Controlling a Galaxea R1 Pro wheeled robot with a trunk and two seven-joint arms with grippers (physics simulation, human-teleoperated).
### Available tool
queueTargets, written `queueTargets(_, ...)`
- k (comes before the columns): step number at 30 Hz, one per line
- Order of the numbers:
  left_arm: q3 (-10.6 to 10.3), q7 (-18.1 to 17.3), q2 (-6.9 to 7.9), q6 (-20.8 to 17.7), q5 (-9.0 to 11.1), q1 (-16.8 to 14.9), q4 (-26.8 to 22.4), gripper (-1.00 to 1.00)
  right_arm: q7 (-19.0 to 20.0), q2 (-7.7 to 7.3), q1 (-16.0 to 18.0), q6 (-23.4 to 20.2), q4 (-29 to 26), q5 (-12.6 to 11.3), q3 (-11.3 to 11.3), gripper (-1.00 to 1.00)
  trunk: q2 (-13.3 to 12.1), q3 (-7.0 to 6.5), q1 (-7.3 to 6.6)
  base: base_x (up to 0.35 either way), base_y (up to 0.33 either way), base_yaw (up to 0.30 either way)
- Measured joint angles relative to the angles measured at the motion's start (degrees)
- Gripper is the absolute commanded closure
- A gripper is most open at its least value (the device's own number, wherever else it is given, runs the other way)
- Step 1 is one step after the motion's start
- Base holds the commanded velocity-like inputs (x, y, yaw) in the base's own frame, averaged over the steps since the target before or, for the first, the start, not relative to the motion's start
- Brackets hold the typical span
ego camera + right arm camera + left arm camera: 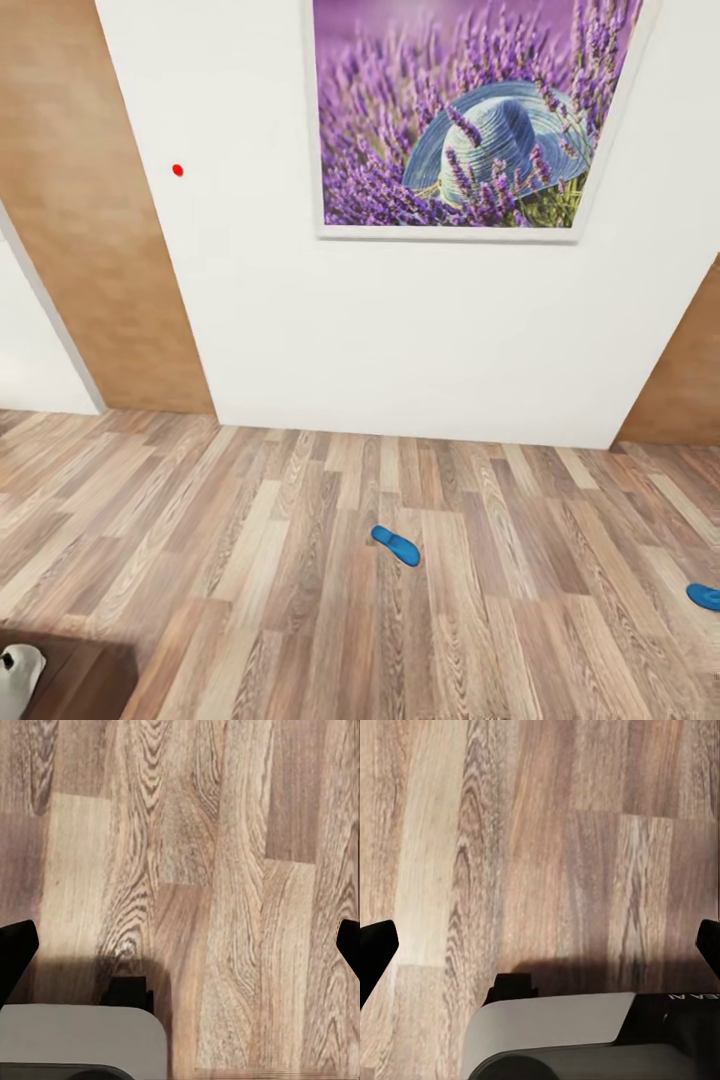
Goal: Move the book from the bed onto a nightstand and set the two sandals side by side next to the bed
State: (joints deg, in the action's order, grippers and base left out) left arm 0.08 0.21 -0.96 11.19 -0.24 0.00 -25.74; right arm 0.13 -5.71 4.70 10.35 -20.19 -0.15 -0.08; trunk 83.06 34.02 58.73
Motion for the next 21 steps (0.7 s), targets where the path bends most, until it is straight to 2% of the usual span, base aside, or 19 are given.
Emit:
queueTargets(15, 0.0, 0.0, 0.00, 0.0, 0.0, 0.0, 0.0, -1.00, 0.0, -0.02, 0.0, 0.0, 0.0, -0.1, 0.0, -1.00, 0.0, 0.00, 0.00, 0.001, 0.000, -0.281)
queueTargets(21, 0.0, 0.0, 0.00, 0.0, 0.0, 0.0, 0.0, -1.00, 0.0, 0.00, 0.0, 0.0, 0.0, -0.1, 0.0, -1.00, 0.0, 0.00, -0.03, 0.186, 0.000, -0.282)
